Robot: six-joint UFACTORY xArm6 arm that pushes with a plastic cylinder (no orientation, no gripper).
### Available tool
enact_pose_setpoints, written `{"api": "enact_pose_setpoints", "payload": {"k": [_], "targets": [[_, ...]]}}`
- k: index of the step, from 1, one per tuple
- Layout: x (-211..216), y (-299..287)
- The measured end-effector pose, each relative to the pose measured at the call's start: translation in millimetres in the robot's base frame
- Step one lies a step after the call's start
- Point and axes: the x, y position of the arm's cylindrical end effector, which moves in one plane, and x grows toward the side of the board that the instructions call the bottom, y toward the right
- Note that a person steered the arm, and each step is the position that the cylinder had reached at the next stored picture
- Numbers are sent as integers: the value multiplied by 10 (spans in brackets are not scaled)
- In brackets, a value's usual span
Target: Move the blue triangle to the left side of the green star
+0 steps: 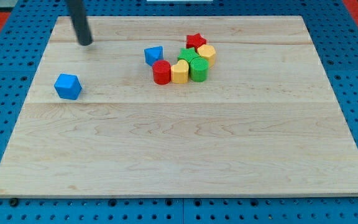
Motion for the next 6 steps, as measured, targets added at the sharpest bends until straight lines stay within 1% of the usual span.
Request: {"api": "enact_pose_setpoints", "payload": {"k": [1, 3, 4, 6], "targets": [[90, 108], [147, 738], [289, 1009], [337, 1432]]}}
